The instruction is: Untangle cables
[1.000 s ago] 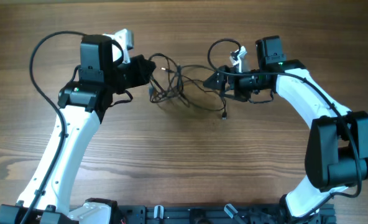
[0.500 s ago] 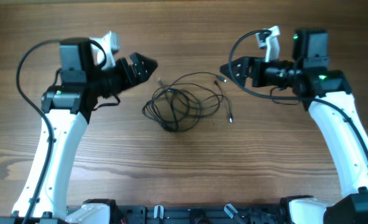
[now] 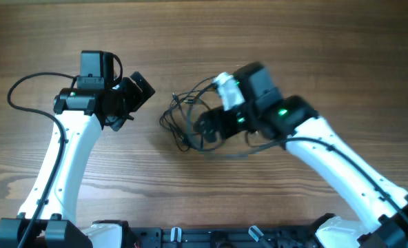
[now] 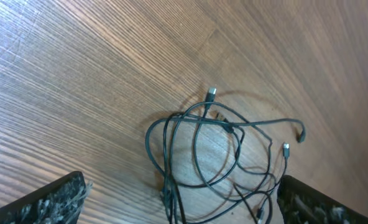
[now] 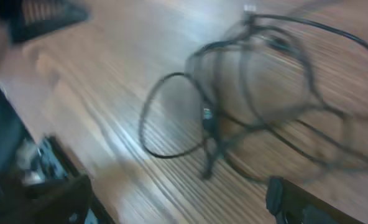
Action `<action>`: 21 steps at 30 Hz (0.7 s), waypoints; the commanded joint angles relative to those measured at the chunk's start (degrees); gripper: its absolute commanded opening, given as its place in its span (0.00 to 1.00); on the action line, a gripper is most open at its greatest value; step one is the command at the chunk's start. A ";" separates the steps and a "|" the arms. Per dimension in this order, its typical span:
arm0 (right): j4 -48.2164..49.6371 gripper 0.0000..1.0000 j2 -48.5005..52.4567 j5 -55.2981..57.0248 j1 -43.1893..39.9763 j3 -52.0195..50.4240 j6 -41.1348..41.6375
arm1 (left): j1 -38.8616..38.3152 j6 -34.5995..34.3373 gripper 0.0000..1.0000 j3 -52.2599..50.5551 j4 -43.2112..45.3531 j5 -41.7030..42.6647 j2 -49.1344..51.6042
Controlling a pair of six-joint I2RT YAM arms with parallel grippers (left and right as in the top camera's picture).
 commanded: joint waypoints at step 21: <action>9.40 0.05 10.69 4.55 -18.43 23.06 12.79 | -2.25 -6.58 1.00 -0.98 -0.39 6.51 0.44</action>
